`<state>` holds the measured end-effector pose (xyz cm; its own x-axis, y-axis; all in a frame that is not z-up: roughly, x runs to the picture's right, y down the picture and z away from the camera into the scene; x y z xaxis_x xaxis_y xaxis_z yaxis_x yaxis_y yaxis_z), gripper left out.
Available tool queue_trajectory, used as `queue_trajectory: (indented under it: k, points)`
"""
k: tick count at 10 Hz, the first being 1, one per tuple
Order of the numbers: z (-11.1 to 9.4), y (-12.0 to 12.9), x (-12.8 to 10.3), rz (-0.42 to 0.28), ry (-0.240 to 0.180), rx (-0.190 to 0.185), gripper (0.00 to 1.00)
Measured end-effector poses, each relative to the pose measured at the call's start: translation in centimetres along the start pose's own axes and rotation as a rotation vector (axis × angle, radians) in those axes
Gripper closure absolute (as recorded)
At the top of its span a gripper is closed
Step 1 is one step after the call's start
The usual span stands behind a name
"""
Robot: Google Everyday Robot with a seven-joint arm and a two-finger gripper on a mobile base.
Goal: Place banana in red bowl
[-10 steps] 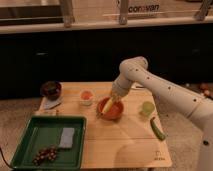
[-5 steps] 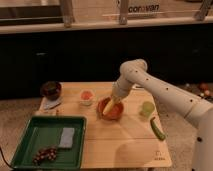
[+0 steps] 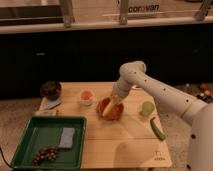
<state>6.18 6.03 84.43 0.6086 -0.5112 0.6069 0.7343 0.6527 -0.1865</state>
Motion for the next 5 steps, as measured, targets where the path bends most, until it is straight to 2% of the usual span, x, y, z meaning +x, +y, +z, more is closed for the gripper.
queue_trajectory:
  k: [3,5]
  points:
    - [0.6,0.0,0.9,0.021,-0.003,0.000,0.20]
    - [0.5,-0.1,2.4,0.046,0.011,-0.004,0.20]
